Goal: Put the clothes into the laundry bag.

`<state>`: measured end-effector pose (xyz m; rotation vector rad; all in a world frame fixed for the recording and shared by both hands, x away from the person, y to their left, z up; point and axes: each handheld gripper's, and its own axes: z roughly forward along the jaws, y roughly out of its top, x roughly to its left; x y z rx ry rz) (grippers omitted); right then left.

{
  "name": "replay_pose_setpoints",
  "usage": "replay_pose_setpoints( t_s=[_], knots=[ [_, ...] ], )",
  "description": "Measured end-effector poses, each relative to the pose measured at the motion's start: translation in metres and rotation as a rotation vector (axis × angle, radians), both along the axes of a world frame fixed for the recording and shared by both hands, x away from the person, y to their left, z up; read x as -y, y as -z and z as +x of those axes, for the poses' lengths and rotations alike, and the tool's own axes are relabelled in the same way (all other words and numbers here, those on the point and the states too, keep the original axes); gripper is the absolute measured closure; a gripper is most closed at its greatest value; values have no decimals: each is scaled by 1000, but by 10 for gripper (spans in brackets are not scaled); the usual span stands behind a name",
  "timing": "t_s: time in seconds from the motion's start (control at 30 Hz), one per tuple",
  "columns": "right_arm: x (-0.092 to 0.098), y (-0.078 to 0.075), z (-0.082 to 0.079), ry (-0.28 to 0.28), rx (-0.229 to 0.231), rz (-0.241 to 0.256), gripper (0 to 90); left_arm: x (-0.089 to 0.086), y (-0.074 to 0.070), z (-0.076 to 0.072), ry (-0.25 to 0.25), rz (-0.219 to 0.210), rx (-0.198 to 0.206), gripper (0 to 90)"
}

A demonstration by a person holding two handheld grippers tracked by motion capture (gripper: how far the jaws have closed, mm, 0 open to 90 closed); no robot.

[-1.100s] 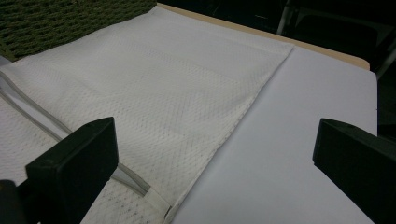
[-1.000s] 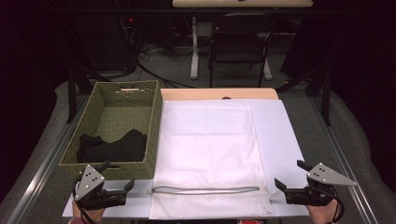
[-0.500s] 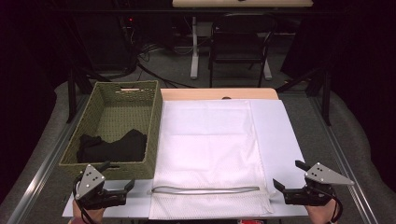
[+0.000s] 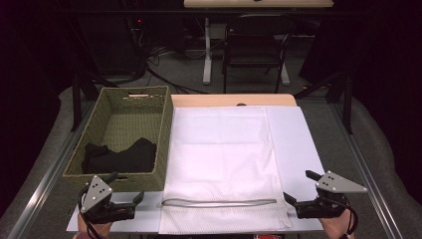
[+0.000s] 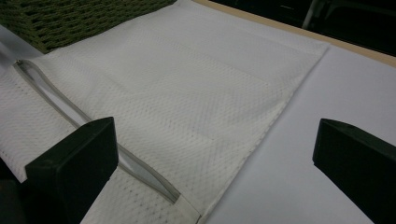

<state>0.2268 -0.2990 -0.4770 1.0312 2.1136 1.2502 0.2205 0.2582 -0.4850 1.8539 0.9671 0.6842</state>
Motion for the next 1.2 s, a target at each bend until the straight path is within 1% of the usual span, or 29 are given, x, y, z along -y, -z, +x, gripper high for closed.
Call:
replay_pose_setpoints(
  t_s=[0.07,0.17,0.2,0.27,0.3,0.37,0.4,0.47,0.67,1.03,1.1,1.2],
  knots=[
    [-5,0,2,-12,-11,-3,0,0,0,0,0,2,-5,0],
    [-15,0,8,-46,-32,-19,0,1,1,1,1,6,-9,0],
    [-20,1,9,-58,-47,-25,0,1,1,1,1,7,-9,0],
    [-25,2,13,-76,-54,-36,0,1,1,1,0,8,-10,0],
    [-30,2,15,-90,-66,-41,0,1,1,1,0,8,-10,0],
    [-33,3,16,-98,-71,-47,0,0,1,1,1,6,-12,0],
    [-40,4,20,-117,-84,-55,0,0,1,1,-1,7,-13,0],
    [-47,5,23,-135,-88,-67,0,1,1,1,-2,9,-11,0],
    [-66,10,35,-188,-122,-90,0,1,1,2,1,10,-15,0],
    [-99,23,53,-272,-187,-142,0,0,0,1,5,13,-16,0],
    [-105,27,56,-295,-204,-157,0,1,1,1,5,12,-16,0],
    [-115,33,60,-315,-227,-180,0,1,0,1,9,16,-15,0]
  ],
)
